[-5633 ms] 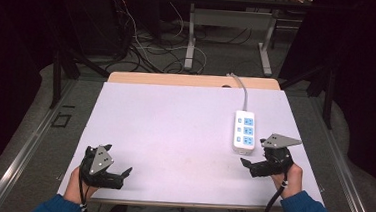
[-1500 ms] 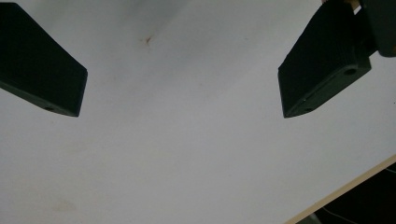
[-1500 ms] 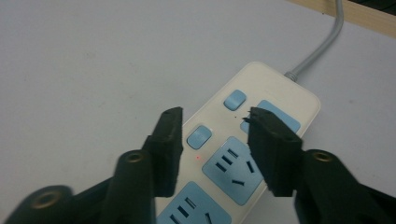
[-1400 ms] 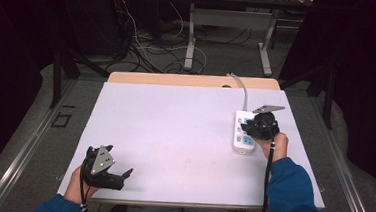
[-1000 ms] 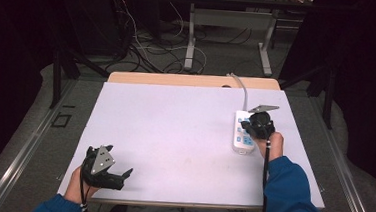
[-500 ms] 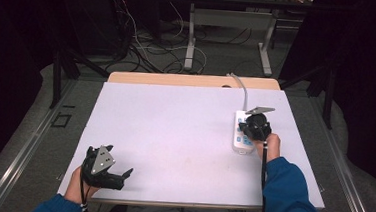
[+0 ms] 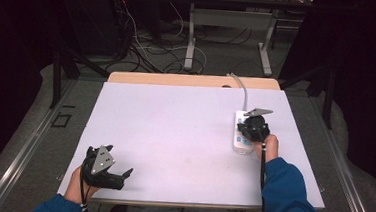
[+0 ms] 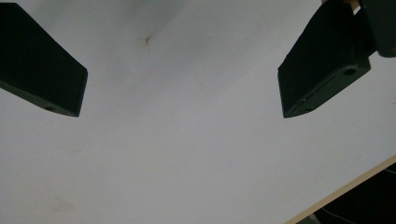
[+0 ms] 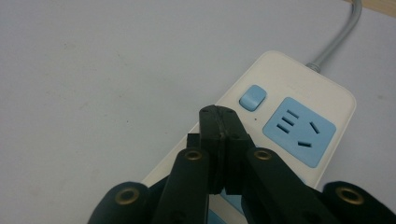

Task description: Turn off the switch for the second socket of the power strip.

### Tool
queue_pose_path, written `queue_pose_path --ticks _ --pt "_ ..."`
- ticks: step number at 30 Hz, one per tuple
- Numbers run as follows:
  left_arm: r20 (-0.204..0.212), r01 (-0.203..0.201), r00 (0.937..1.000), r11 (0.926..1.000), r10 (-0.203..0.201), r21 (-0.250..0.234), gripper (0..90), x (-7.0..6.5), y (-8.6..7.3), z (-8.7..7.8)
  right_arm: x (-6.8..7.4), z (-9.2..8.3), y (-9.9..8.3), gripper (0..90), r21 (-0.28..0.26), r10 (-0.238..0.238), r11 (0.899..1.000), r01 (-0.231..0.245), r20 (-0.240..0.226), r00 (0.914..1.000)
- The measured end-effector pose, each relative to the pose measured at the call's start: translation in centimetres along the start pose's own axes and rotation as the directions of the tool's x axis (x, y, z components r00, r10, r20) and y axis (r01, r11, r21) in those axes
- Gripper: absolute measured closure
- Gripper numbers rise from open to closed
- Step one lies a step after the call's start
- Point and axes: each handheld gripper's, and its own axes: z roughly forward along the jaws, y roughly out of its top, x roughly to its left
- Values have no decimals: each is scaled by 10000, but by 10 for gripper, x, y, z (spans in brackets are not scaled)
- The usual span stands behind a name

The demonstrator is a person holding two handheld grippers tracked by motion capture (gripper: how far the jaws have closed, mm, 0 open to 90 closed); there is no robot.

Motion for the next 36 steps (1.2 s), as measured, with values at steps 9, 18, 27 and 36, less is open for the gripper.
queue_pose_path --ticks 9,18,27,36 --pt "3 -13 10000 10000 12 18 14 0 0 0 0 0 -1 900 -74 97 9999 -96 152 9998" --pt "-9 -10 10000 10000 10 -1 13 0 0 0 0 0 -2 900 -103 323 9994 -322 145 9994" --pt "7 -50 10000 10000 50 16 13 0 0 0 1 0 -4 900 -197 307 9993 -302 277 9991" --pt "11 -54 10000 10000 54 19 14 0 0 0 1 0 -4 900 -194 360 9992 -355 259 9990"
